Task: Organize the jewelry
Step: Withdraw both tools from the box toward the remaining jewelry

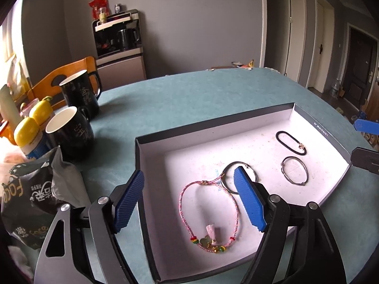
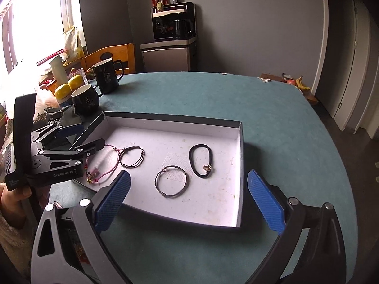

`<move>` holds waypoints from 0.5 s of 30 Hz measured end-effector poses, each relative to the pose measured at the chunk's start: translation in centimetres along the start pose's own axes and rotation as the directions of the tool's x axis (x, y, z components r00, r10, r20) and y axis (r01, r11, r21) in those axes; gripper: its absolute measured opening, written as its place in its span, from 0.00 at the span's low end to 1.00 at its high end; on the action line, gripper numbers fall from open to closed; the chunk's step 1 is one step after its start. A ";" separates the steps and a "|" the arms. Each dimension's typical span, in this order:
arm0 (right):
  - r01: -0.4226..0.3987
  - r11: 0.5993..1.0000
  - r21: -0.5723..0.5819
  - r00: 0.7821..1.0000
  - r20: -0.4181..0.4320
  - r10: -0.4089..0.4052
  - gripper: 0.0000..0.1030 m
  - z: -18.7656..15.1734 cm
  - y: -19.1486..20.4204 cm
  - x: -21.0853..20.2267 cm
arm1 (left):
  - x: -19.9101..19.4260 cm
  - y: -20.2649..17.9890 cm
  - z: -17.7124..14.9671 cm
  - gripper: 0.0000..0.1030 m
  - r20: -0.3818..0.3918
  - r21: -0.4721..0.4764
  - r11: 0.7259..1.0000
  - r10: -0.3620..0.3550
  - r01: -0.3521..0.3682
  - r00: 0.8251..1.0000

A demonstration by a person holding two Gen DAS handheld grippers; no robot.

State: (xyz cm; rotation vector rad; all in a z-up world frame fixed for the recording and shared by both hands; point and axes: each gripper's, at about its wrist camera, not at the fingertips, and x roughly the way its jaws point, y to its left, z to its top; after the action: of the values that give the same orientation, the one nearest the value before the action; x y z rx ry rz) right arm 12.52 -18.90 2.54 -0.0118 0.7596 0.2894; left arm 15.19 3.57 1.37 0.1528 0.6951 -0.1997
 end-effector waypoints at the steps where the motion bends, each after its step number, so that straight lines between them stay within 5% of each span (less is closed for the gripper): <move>1: 0.007 1.000 0.001 1.000 0.002 -0.007 0.95 -0.3 -0.1 -0.4 | -0.2 -0.1 0.1 0.79 0.006 0.001 1.000 -0.005 0.005 1.000; 7: -0.003 1.000 0.004 1.000 0.010 0.003 0.95 -1.9 -0.5 -2.6 | -2.8 -1.3 1.0 0.84 0.045 0.022 0.999 0.048 -0.049 0.998; 15: -0.038 0.999 -0.034 0.999 0.030 0.039 0.95 -3.3 -0.2 -5.1 | -8.1 -2.3 1.6 0.89 0.069 0.065 0.998 0.001 -0.005 0.998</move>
State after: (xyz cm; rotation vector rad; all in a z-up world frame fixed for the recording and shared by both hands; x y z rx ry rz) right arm 6.81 -20.73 3.62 -0.0240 0.7251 0.3387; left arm 9.53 2.05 7.69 0.2080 0.6200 -0.2239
